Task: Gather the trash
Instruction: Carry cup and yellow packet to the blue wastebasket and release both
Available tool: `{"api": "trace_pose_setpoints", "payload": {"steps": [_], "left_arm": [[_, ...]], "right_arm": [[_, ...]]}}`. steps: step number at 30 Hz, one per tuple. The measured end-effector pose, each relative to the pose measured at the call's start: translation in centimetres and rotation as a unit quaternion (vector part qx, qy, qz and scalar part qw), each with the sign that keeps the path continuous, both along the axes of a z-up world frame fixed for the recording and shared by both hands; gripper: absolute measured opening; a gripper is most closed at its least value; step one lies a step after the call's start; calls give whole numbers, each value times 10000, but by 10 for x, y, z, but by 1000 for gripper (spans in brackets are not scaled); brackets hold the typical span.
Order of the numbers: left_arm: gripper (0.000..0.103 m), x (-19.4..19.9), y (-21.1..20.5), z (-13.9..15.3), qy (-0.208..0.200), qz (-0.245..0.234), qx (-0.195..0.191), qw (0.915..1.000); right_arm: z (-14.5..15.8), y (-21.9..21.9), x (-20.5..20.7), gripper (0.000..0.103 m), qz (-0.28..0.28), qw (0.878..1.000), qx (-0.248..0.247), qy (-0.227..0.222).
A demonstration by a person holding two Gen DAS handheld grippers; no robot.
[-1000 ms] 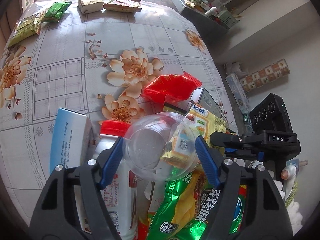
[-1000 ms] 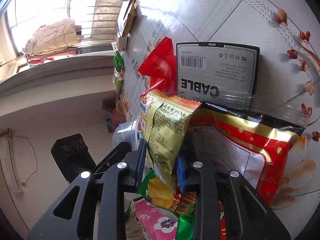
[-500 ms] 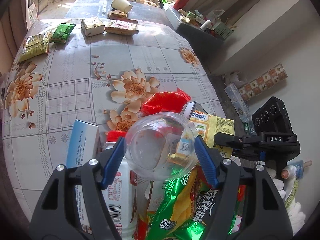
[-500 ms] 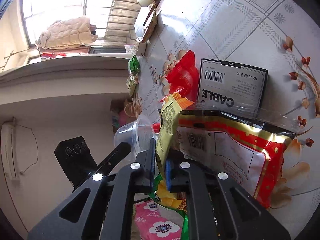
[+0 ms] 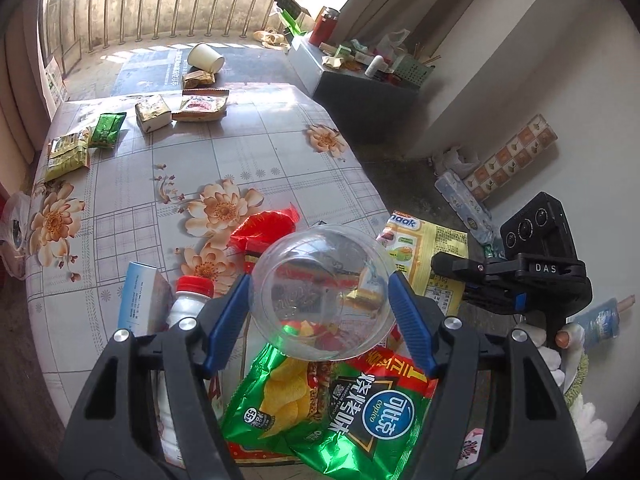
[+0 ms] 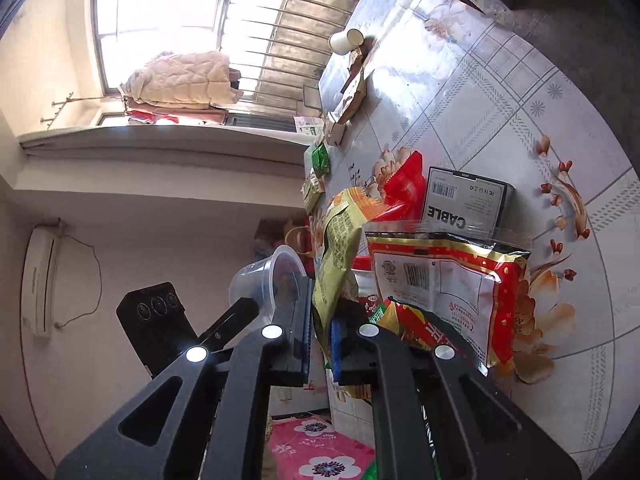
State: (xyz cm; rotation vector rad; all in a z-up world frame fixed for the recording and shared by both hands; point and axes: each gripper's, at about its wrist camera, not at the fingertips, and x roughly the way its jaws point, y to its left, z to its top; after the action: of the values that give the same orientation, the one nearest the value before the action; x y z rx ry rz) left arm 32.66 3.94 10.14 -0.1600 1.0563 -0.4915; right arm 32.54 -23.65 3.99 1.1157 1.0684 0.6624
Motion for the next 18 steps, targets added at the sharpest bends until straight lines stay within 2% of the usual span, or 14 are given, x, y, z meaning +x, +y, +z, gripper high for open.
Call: {"api": "trace_pose_setpoints", "payload": {"steps": [5,10,14,18], "left_arm": [[66,-10,-63,14,-81,-420,75,9991],[66,-15,-155,11,-54,-1062,227,9941],[66,-19,-245,-11,110,-1686,362,9850],[66,-20,-335,-51,452,-2201,577,9727]], "right_arm": [[5,-63,-34,8,-498,9986,78,-170],[-7,-147,-77,8,-1246,9921,21,-149],[-32,-218,-113,8,-1933,9809,-230,32],[-73,-280,-146,8,-2552,9655,-354,388]]}}
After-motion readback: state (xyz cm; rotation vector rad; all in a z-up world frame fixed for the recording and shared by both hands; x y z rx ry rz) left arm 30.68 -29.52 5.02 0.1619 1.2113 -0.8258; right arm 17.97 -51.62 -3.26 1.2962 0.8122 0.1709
